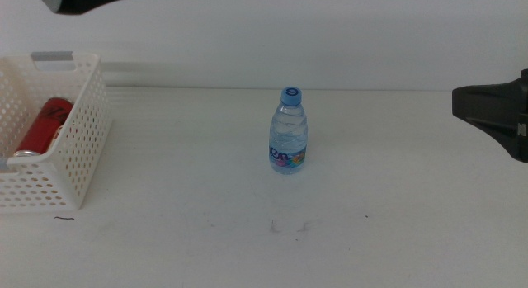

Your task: Use arms to grab the bottles and put them into the dustbin to the left of the table.

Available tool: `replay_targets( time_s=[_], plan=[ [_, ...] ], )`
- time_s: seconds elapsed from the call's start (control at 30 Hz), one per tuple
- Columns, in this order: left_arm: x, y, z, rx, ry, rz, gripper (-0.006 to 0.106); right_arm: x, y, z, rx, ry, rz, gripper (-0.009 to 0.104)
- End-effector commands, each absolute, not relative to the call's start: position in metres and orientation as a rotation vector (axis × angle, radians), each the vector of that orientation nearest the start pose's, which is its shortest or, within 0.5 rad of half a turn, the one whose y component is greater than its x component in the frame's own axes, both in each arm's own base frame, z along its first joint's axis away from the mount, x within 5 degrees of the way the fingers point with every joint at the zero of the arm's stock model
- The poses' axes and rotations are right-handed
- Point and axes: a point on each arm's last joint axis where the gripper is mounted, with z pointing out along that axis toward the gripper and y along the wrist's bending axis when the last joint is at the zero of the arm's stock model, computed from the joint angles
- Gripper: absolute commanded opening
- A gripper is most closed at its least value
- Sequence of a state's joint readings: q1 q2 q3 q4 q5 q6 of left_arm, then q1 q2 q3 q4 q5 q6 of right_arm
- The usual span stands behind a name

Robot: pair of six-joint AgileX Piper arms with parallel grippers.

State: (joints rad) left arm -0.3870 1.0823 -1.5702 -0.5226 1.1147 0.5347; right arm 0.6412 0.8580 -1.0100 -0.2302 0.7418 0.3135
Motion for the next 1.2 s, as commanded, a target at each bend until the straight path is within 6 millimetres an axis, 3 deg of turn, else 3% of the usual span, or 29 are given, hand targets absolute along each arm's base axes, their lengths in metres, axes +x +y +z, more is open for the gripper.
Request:
replay_targets(
  time_s=[0.0, 0.13, 0.23, 0.33, 0.4, 0.47, 0.57, 0.7, 0.9, 1.17],
  plan=[
    [0.147, -0.102, 0.509, 0.911, 1.797, -0.512, 0.094, 0.137, 0.085, 0.404, -0.418, 2.008, 0.324, 0.079],
    [0.158, -0.1, 0.504, 0.887, 1.794, -0.423, 0.094, 0.137, 0.085, 0.404, -0.418, 2.008, 0.324, 0.079],
    [0.169, -0.119, 0.482, 0.867, 1.73, -0.438, 0.094, 0.137, 0.085, 0.404, -0.418, 2.008, 0.324, 0.079],
    [0.183, -0.146, 0.433, 0.829, 1.601, -0.368, 0.094, 0.137, 0.085, 0.404, -0.418, 2.008, 0.324, 0.079],
    [0.187, -0.16, 0.381, 0.809, 1.533, -0.335, 0.094, 0.137, 0.085, 0.404, -0.418, 2.008, 0.324, 0.079],
    [0.188, -0.17, 0.33, 0.749, 1.459, -0.436, 0.094, 0.137, 0.085, 0.404, -0.415, 2.009, 0.326, 0.079],
    [0.199, -0.168, 0.269, 0.577, 1.543, -0.609, 0.094, 0.137, 0.085, 0.404, -0.415, 2.009, 0.326, 0.079],
    [0.224, -0.166, 0.216, 0.54, 1.72, -0.568, 0.094, 0.137, 0.085, 0.404, -0.415, 2.01, 0.328, 0.079],
    [0.257, -0.171, 0.173, 0.496, 1.793, -0.538, 0.094, 0.137, 0.085, 0.404, -0.415, 2.01, 0.328, 0.079],
    [0.29, -0.186, 0.152, 0.468, 1.805, -0.532, 0.094, 0.137, 0.085, 0.404, -0.415, 2.01, 0.328, 0.079]
  ],
)
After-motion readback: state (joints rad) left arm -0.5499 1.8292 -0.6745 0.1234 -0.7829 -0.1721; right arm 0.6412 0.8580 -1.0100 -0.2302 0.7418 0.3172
